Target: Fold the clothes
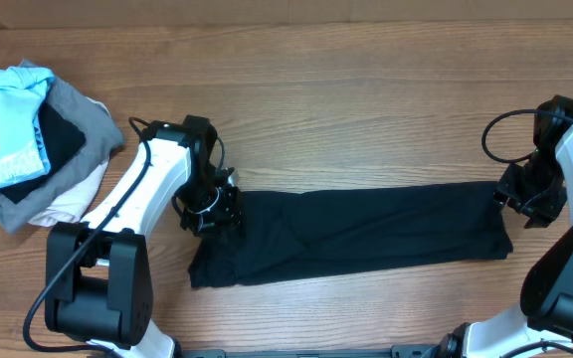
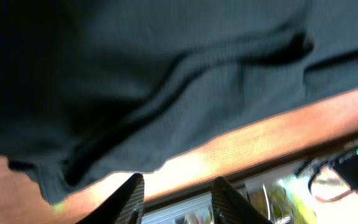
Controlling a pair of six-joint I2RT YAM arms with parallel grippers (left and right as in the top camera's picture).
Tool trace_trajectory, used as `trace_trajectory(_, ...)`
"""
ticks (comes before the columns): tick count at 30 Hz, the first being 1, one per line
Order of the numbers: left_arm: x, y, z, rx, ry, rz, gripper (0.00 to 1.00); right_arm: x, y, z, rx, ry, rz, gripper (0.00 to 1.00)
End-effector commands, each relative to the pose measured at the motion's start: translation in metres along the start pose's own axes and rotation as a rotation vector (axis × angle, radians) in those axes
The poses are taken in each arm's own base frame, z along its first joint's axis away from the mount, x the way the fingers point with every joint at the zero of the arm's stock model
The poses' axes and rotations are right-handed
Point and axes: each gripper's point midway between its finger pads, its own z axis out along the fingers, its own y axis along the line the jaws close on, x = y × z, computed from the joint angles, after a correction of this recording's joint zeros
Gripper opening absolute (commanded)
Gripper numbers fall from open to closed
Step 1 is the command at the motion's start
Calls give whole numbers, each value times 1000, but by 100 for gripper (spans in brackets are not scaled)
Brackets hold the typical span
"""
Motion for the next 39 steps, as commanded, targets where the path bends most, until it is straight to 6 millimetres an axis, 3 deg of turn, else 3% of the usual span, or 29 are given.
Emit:
trace_trajectory(1, -14, 6, -3, -50, -88, -63, 44, -4, 4, -4, -40, -29, -101, 56)
trace_trajectory(4, -19, 12, 7, -60, -111, -73, 46, -6, 7, 0, -74, -32, -163, 70)
trace_trajectory(8, -18, 21, 27, -57, -114, -115, 46, -7, 5, 16, -145, -19, -200, 79)
trace_trajectory(12, -21, 26, 38, -54, -130, -108, 46, -15, -8, 35, -165, -34, -149, 81)
trace_trajectory(17, -29, 32, 40, -82, -167, -100, 47, -25, 24, 43, -417, -117, -286, 80)
trace_trajectory(22, -31, 32, 40, -78, -179, -112, 48, -38, 32, 53, -427, -177, -307, 81)
trace_trajectory(29, -31, 32, 40, -77, -177, -115, 49, -29, 38, 91, -423, -177, -332, 80)
trace_trajectory(31, -29, 32, 40, -79, -172, -118, 49, -27, 38, 94, -423, -175, -332, 76)
trace_trajectory(33, -29, 33, 40, -80, -169, -119, 49, -26, 38, 95, -423, -173, -332, 64)
trace_trajectory(35, -28, 32, 40, -80, -168, -119, 49, -26, 38, 95, -423, -174, -332, 44)
trace_trajectory(36, -28, 32, 40, -75, -164, -120, 47, -26, 38, 95, -423, -174, -331, 19)
trace_trajectory(37, -27, 31, 40, -70, -162, -120, 43, -26, 38, 95, -423, -173, -329, 11)
trace_trajectory(38, -28, 31, 40, -69, -163, -120, 33, -27, 38, 94, -424, -174, -319, 4)
trace_trajectory(39, -29, 31, 37, -68, -167, -119, 25, -29, 38, 92, -425, -174, -302, 4)
